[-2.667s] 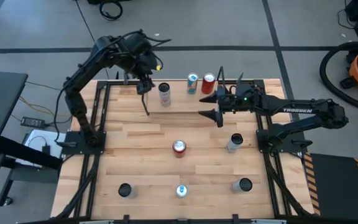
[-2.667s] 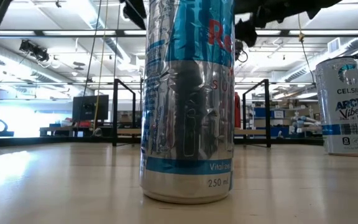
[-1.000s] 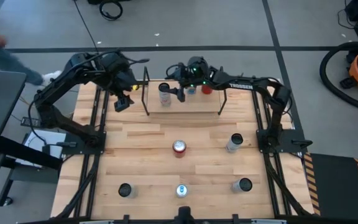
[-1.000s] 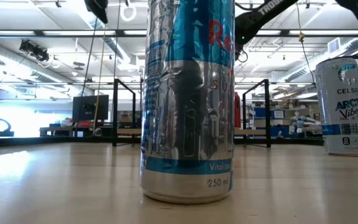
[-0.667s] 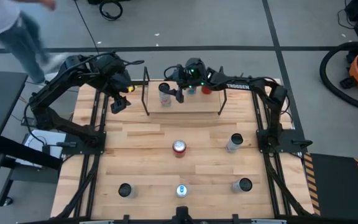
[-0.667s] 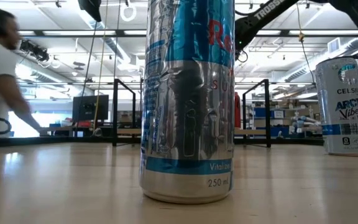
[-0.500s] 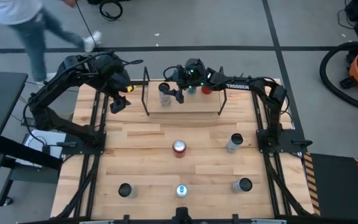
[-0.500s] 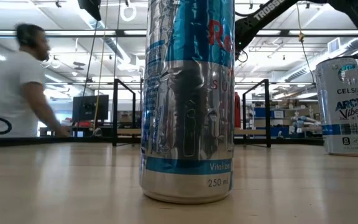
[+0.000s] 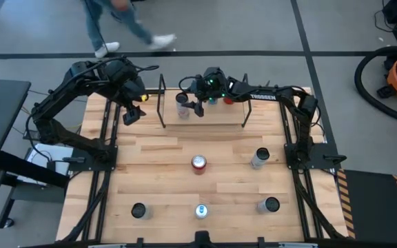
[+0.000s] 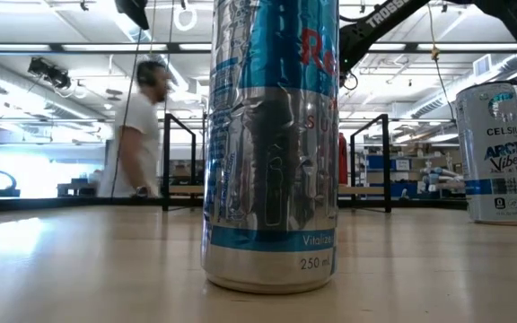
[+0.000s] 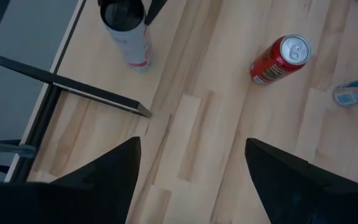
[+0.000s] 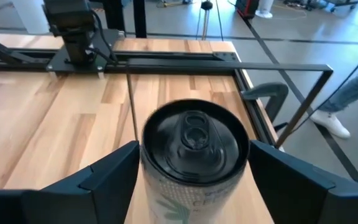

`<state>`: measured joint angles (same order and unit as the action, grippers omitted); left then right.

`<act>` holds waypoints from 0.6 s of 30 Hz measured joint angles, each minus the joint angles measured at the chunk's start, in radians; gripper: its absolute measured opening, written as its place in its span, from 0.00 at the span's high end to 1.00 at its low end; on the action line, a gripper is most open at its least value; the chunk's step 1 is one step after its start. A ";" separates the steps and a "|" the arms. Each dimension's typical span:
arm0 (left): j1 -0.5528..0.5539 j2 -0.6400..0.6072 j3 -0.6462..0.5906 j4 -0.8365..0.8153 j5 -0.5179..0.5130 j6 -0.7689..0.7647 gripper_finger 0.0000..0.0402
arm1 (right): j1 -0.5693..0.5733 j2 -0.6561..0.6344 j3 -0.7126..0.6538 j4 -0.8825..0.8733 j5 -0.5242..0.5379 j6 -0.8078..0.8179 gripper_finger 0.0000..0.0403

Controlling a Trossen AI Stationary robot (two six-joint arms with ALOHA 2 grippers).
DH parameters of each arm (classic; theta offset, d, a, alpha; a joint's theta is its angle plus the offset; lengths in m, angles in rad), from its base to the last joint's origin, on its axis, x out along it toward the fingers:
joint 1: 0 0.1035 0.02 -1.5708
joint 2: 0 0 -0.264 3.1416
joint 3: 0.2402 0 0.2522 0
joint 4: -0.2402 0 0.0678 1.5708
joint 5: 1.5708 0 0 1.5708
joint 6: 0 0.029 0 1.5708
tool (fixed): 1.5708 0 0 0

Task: Place canned beverage on shelf
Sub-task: Put the top white and pink soda can on the shelf

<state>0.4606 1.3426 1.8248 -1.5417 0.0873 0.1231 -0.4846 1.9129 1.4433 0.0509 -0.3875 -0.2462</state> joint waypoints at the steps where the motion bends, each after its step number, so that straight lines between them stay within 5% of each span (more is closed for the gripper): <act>1: 0.000 0.000 0.000 0.003 0.000 0.004 0.28 | 0.000 0.000 0.000 0.000 0.001 0.000 0.25; 18: 0.000 0.001 0.000 0.011 0.000 0.023 0.28 | -0.022 -0.009 -0.001 0.001 0.078 0.099 0.37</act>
<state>0.4606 1.3434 1.8248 -1.5306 0.0872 0.1459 -0.5071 1.9037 1.4421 0.0518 -0.3092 -0.1472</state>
